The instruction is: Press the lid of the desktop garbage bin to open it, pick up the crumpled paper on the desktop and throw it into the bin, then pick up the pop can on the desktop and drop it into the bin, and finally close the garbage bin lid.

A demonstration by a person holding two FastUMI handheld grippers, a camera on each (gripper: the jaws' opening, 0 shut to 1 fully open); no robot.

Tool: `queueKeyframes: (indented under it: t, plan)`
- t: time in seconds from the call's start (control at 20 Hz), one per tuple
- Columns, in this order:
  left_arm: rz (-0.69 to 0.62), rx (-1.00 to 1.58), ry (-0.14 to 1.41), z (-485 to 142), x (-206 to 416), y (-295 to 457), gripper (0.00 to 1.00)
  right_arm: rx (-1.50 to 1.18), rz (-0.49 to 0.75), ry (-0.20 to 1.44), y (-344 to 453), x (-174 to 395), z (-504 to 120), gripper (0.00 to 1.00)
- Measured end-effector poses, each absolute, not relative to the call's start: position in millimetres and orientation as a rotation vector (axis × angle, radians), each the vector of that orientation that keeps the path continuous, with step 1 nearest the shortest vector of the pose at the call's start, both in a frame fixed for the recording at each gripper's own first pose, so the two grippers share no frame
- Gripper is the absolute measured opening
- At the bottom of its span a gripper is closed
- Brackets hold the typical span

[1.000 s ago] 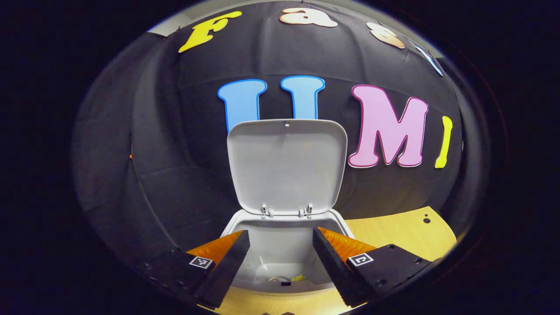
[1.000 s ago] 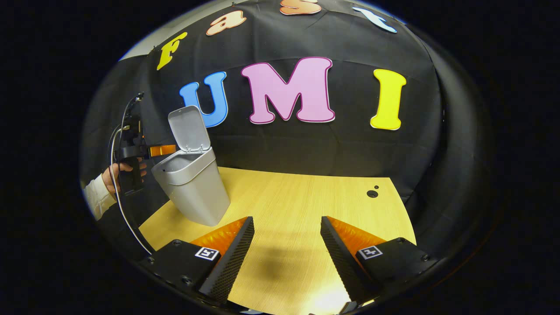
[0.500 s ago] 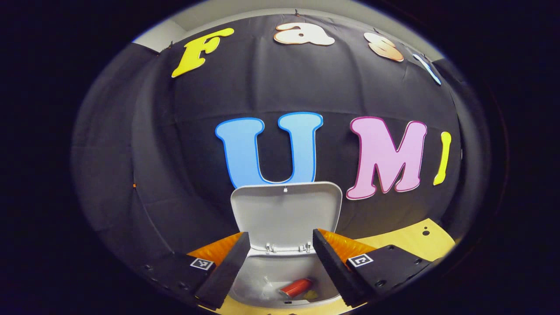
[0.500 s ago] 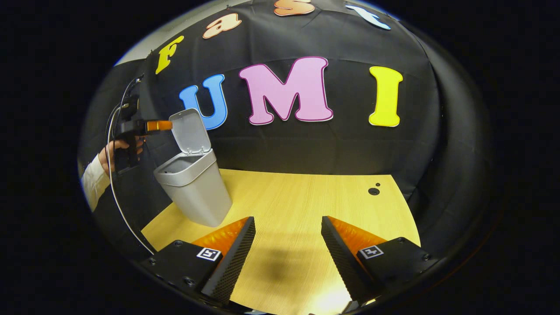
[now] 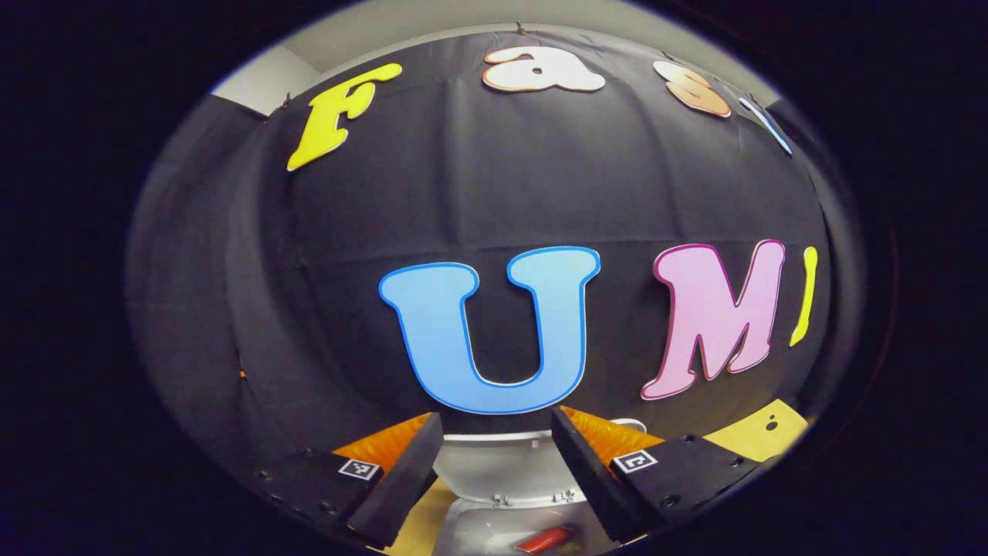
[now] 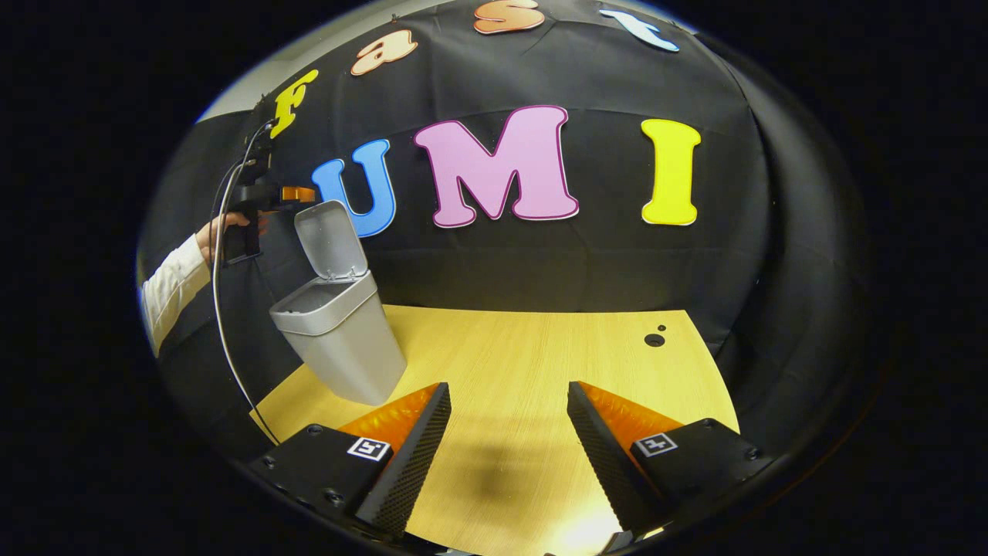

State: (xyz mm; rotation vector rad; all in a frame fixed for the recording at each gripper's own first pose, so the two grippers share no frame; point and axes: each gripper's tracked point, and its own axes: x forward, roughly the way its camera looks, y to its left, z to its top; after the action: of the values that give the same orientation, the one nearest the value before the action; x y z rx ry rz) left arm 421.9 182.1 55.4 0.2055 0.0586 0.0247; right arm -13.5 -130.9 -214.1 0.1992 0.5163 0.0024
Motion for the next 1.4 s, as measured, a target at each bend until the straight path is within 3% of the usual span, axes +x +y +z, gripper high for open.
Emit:
queueKeyframes:
  t: [0.3,0.45,0.6,1.0,1.4]
  plan:
    - [-0.045,0.201,0.158,19,455,166,0.94,0.225,-0.012,0.520,-133,-14,-216,0.98]
    - [-0.095,0.095,0.356,-35,426,152,0.94,0.250,-0.014,0.515,-130,-12,-217,0.98]
    - [-0.041,0.062,0.381,-53,402,174,0.96,0.226,-0.015,0.513,-131,-11,-217,0.98]
    - [-0.064,0.137,0.391,-104,316,185,0.97,0.229,0.004,0.546,-120,0,-231,0.98]
    - [-0.108,0.145,0.492,-153,286,176,0.98,0.219,0.055,0.541,-96,21,-229,0.98]
